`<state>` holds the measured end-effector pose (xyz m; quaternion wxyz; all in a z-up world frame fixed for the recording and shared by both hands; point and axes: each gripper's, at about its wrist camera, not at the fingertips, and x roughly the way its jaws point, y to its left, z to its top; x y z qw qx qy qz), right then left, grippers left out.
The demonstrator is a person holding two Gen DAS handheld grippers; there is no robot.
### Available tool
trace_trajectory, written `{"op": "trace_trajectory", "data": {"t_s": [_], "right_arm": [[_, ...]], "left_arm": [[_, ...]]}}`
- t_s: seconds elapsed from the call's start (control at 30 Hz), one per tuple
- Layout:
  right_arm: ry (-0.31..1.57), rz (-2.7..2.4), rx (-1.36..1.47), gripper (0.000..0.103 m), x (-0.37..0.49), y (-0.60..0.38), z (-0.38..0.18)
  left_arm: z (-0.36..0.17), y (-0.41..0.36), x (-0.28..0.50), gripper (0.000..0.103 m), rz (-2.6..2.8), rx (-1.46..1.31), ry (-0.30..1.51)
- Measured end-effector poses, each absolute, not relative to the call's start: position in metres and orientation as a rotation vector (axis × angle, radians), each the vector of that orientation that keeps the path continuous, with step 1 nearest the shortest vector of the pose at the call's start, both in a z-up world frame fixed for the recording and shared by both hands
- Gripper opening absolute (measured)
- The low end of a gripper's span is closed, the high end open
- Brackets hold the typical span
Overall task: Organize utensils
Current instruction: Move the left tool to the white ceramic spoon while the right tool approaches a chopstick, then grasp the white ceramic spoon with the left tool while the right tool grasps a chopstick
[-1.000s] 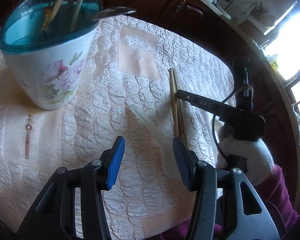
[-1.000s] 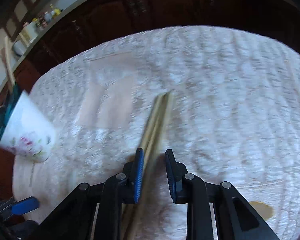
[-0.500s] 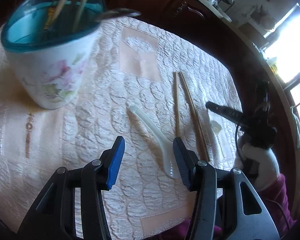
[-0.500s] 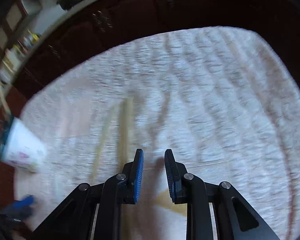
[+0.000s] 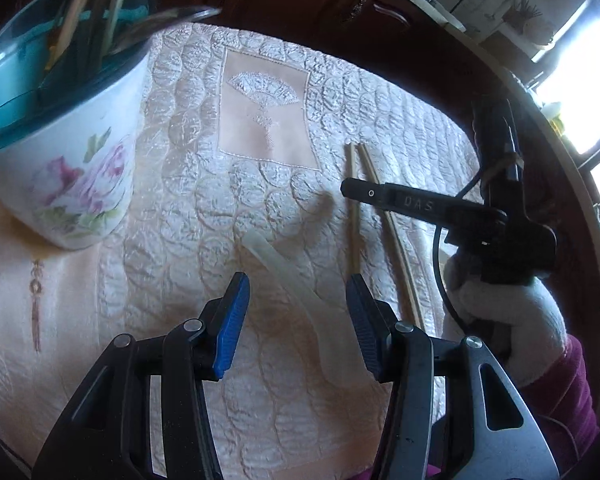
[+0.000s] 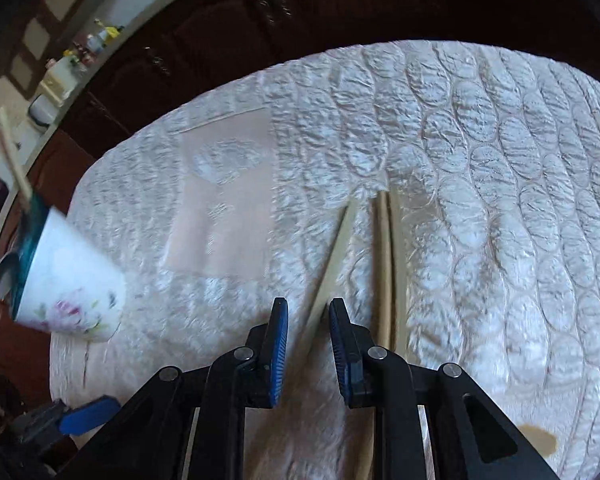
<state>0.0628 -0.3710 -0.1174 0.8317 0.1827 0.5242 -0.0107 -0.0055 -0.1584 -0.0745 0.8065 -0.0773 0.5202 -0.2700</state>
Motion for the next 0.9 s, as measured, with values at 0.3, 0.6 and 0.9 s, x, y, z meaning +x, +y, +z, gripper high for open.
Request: {"op": "trace_trajectory", "data": {"t_s": [0.3,0.6,0.9], "right_arm": [[1.118,0.013,0.407,0.021,0.088,-0.379,-0.122],[1.098,0.039,0.391,0.010,0.106,-0.376,-0.122],[0.969,0.130,0.382,0.007,0.074,-0.365,-0.065]], "left_arm": [[-0.098,-0.179,0.017,0.049,-0.551,-0.222,1.222],[-0.110,-0.187,0.030,0.019,-0.513,-0.219,1.229],[-0.062,-0.170,0.003,0.012,-0.594,-0.187,1.107]]}}
